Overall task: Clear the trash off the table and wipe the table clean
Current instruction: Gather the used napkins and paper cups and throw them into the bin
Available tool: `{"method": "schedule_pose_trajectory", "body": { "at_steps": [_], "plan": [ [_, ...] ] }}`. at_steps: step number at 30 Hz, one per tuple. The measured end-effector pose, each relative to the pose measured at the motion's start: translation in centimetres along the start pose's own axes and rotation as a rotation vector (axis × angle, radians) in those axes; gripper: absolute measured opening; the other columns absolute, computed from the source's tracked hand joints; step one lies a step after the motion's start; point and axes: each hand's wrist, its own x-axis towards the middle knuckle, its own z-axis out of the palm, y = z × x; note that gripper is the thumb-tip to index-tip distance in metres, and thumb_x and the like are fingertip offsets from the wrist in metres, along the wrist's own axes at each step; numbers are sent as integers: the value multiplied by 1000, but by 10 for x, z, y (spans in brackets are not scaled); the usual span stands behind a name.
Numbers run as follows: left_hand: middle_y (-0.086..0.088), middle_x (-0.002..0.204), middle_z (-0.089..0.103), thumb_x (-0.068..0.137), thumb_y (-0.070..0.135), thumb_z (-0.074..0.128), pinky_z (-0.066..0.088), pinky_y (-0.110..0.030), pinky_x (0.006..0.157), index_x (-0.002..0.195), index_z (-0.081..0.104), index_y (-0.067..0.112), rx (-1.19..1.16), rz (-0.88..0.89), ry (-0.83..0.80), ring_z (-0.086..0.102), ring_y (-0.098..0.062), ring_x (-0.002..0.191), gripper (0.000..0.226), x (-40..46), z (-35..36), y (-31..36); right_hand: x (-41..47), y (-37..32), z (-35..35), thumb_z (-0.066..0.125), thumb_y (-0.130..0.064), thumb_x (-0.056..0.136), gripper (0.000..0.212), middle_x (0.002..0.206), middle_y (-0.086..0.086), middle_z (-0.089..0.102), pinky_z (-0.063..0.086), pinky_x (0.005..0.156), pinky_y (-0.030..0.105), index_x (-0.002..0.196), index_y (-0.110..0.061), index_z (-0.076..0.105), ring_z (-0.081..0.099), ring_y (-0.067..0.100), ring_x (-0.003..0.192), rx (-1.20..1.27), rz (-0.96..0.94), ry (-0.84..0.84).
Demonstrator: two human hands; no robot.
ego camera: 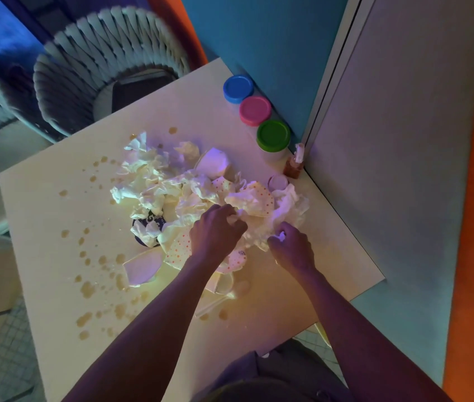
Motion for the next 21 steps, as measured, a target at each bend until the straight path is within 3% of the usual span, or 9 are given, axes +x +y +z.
{"method": "schedule_pose_trajectory", "body": {
  "at_steps": [3, 7, 10, 13, 15, 17, 19, 21],
  "plan": [
    [6, 84, 60, 74, 35, 67, 36, -32, 62, 83, 62, 26, -46, -46, 7, 55, -28, 76, 15, -5, -4, -3, -8, 2, -1, 57, -19, 76, 11, 74, -1, 61, 48, 65, 36, 75, -27, 50, 59, 35, 74, 59, 6, 21],
    [0, 76, 64, 69, 32, 68, 39, -31, 60, 81, 59, 32, -112, -88, -20, 59, -31, 73, 15, -13, -7, -9, -17, 3, -3, 52, -11, 75, 28, 71, -5, 66, 51, 62, 33, 76, -36, 65, 63, 23, 64, 133, 25, 21],
    [2, 82, 68, 72, 29, 68, 41, -32, 61, 88, 58, 35, -132, -75, -44, 60, -31, 76, 20, -19, -7, -13, -22, 5, -4, 51, -10, 79, 21, 64, -2, 66, 48, 55, 30, 70, -20, 68, 57, 13, 45, 248, 86, 67],
    [8, 92, 72, 75, 28, 66, 53, -36, 70, 106, 61, 45, -157, -52, -70, 65, -26, 80, 37, -27, -7, -16, -30, 5, -10, 55, -20, 86, 20, 61, 7, 59, 39, 43, 20, 71, -7, 61, 49, 12, 38, 308, 135, 72],
    [10, 89, 73, 74, 32, 61, 56, -37, 72, 110, 63, 52, -167, -32, -79, 67, -21, 77, 42, -33, -6, -17, -35, 8, -13, 63, -31, 86, 29, 59, 7, 57, 35, 38, 19, 68, -10, 55, 46, 11, 37, 352, 164, 51],
    [8, 90, 74, 73, 39, 57, 57, -38, 72, 106, 67, 49, -176, -27, -73, 68, -21, 76, 36, -35, -5, -18, -38, 12, -13, 75, -42, 81, 40, 54, 2, 53, 35, 43, 21, 65, -15, 50, 49, 14, 42, 358, 151, 51],
    [2, 95, 75, 76, 41, 59, 55, -37, 73, 106, 70, 43, -173, -34, -58, 68, -26, 82, 32, -37, -4, -16, -42, 14, -14, 80, -34, 76, 39, 50, -2, 50, 36, 47, 23, 62, -18, 47, 53, 16, 44, 344, 149, 58],
    [-2, 100, 74, 79, 40, 62, 52, -37, 75, 109, 69, 38, -169, -44, -39, 67, -31, 88, 31, -39, -4, -14, -43, 16, -15, 71, -13, 74, 28, 51, -1, 51, 35, 50, 26, 61, -17, 47, 51, 20, 49, 330, 169, 70]
  ]
}}
